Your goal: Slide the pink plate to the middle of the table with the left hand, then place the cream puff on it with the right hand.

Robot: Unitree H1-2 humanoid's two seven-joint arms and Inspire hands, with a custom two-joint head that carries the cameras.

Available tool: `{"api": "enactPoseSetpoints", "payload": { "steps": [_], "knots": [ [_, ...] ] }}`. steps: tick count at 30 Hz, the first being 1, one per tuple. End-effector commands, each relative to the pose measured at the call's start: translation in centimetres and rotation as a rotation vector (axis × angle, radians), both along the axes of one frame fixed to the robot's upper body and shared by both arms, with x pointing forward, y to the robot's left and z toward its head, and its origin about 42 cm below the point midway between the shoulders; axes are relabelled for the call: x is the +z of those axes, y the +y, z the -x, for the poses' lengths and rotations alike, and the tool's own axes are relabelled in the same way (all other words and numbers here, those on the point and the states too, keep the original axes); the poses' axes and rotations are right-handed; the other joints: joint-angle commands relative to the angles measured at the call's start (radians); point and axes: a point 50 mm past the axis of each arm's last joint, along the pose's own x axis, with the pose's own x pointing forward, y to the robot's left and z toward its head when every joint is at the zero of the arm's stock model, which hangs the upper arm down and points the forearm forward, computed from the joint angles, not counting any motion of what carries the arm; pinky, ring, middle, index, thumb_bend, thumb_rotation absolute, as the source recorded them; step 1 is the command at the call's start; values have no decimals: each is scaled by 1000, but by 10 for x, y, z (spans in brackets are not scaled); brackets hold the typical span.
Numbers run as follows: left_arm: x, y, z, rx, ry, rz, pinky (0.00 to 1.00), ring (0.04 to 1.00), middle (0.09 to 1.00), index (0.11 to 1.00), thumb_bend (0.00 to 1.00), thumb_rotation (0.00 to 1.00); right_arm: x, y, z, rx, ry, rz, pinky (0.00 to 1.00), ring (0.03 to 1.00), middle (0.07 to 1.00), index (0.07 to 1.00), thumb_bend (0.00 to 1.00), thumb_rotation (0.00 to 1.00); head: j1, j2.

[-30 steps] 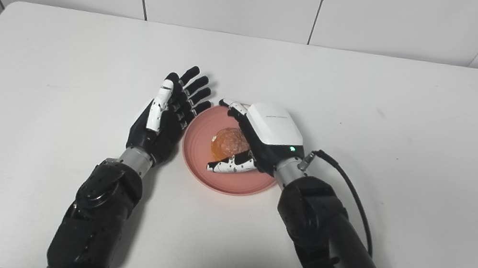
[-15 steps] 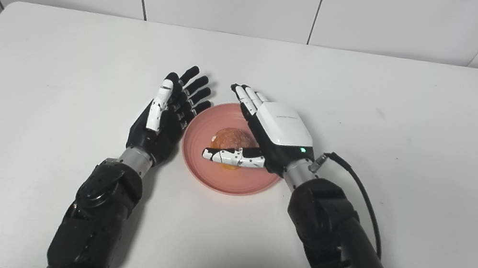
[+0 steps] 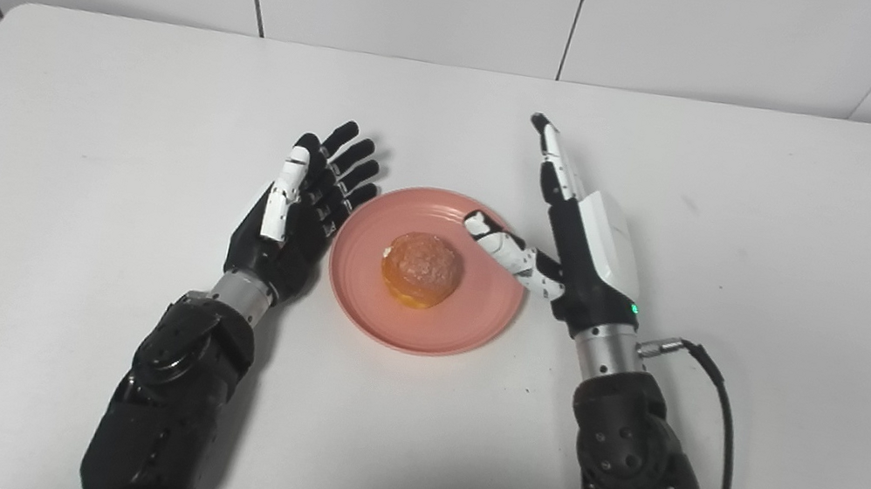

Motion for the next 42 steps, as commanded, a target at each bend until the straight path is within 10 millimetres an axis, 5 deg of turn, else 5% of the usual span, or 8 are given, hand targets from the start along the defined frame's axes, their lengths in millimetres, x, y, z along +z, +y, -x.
{"api": "enactPoseSetpoints", "payload": {
  "steps": [1,10,21,31,42],
  "knots": [
    [-25,16,15,39,63,-61,937,931,935,927,411,1000,7,-6,7,-10,-55,-75,985,1000,1000,1000,666,1000,2,2],
    [-31,33,40,109,-22,-116,984,967,978,981,414,1000,-23,-15,30,-52,0,-127,971,995,998,994,557,1000,5,1],
    [-41,44,67,112,-87,-267,1000,1000,1000,1000,434,1000,-47,2,47,13,100,-166,1000,1000,1000,996,510,1000,19,19],
    [-40,44,91,103,-103,-332,1000,1000,1000,1000,432,1000,-48,9,44,22,138,-154,991,1000,1000,1000,389,1000,17,25],
    [-39,47,89,97,-108,-343,1000,1000,1000,1000,443,1000,-45,14,44,31,159,-154,986,999,1000,1000,317,1000,21,21]
  ]
}}
